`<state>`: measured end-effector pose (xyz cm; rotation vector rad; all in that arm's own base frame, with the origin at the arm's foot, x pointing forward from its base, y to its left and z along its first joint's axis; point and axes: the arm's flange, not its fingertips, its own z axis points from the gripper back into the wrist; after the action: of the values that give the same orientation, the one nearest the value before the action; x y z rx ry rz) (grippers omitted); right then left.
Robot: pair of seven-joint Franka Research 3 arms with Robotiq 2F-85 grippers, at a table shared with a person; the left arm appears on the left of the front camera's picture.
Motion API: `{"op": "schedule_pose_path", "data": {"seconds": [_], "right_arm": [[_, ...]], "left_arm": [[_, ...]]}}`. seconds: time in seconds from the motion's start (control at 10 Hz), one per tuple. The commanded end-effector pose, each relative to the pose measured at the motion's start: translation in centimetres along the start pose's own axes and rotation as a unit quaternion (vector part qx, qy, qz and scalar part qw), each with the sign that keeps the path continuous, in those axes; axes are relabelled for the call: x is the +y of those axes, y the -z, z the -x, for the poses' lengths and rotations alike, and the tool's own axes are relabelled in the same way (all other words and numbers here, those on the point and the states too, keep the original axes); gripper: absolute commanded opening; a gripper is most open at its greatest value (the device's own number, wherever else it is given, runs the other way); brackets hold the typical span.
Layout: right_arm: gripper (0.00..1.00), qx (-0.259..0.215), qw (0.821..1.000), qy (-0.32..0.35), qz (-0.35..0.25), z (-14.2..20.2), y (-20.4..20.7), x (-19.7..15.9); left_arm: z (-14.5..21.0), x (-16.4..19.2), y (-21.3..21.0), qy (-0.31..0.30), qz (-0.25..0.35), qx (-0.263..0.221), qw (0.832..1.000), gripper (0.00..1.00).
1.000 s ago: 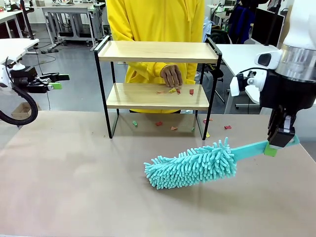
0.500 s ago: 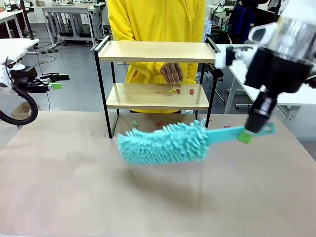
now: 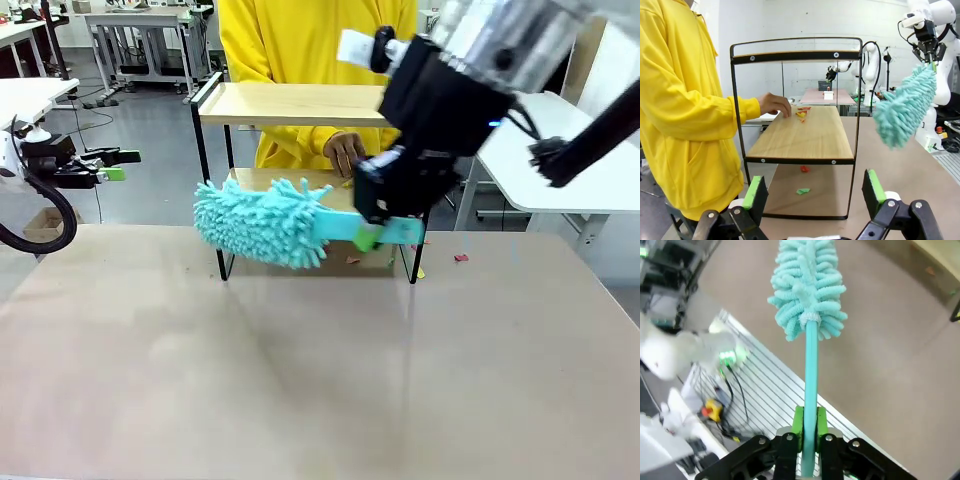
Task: Clean the shelf.
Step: Clean the specific section of the Shelf indicated by the human with the Duster.
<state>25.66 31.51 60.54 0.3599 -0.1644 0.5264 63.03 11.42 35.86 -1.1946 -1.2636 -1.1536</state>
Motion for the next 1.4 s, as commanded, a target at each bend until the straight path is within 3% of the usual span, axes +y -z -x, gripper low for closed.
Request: {"op": "schedule_pose_path", "data": {"seconds": [0.0, 0.2, 0.3, 0.4, 0.8, 1.3], "right_arm": [[0.13, -0.058, 0.996, 0.063, 0.032, -2.5, 1.5, 1.7], [0.13, -0.082, 0.989, 0.121, 0.033, -5.2, 3.3, 1.1], [0.13, -0.089, 0.989, 0.122, 0.008, -5.6, 3.5, 0.7], [0.13, -0.061, 0.994, 0.085, 0.01, -3.5, 2.7, 1.2], [0.13, -0.061, 0.994, 0.096, 0.008, -4.1, 3.6, 1.2], [0.13, -0.114, 0.97, 0.197, 0.083, -14.3, 9.7, 4.9]], "left_arm": [[-0.3, -0.2, 0.0, 0.005, -0.002, -0.001, 1.0, 1.0], [-0.3, -0.2, 0.0, 0.005, -0.002, -0.001, 1.0, 1.0], [-0.3, -0.2, 0.0, 0.005, -0.002, -0.001, 1.0, 1.0], [-0.3, -0.2, 0.0, 0.005, -0.002, -0.001, 1.0, 1.0], [-0.3, -0.2, 0.0, 0.005, -0.002, -0.001, 1.0, 1.0], [-0.3, -0.2, 0.0, 0.005, -0.002, -0.001, 1.0, 1.0]]}}
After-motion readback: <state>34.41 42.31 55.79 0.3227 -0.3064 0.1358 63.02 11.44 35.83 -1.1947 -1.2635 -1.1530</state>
